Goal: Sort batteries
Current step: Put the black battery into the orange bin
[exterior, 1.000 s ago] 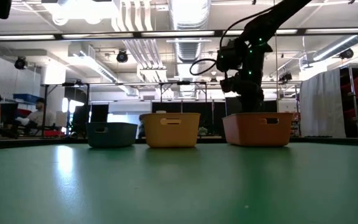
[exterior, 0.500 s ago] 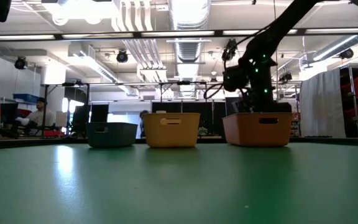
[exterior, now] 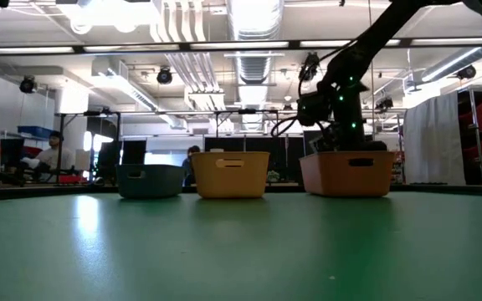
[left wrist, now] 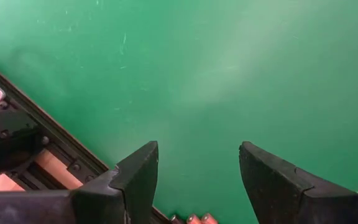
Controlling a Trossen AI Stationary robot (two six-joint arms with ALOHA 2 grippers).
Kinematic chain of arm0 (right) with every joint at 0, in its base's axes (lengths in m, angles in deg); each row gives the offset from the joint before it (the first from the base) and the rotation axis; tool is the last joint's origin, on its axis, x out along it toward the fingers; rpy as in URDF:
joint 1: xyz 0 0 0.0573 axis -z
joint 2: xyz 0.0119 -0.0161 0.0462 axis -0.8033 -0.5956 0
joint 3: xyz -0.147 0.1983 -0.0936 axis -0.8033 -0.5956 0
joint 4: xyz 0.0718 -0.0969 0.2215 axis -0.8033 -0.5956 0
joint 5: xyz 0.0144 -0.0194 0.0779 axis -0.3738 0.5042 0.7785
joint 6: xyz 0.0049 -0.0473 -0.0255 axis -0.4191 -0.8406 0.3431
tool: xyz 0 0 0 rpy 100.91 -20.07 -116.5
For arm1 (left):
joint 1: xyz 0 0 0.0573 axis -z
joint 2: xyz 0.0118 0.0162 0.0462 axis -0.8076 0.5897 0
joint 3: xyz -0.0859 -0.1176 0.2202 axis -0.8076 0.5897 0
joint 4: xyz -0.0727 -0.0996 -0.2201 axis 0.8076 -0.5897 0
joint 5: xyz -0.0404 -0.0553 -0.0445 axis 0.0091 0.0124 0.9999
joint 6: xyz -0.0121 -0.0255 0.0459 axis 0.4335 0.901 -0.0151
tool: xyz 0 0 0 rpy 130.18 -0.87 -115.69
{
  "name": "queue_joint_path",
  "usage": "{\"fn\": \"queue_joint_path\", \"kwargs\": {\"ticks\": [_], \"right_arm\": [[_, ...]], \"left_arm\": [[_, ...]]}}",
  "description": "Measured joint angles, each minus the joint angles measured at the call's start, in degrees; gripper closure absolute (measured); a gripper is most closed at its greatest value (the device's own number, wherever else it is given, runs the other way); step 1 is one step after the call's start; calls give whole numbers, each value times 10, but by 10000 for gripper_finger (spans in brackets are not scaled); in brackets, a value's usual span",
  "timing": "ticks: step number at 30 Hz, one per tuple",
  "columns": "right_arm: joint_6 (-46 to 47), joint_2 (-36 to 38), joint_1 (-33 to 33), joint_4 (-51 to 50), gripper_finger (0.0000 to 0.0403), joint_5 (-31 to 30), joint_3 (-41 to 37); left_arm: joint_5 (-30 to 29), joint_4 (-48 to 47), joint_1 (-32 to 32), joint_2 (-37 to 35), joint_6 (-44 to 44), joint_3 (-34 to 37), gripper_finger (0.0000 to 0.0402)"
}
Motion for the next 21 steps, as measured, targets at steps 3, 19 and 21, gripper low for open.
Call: {"fn": "queue_joint_path", "kwargs": {"ticks": [3,19,21], "right_arm": [[-1,16,-3,-18,266,-20,15],[116,240,-77,-31,173,11,26],[145,265,-101,-17,171,16,25]], "left_arm": [[11,-5,0,-3,3,-7,200],[158,143,5,-2,142,97,138],[159,191,4,-2,159,120,137]]}}
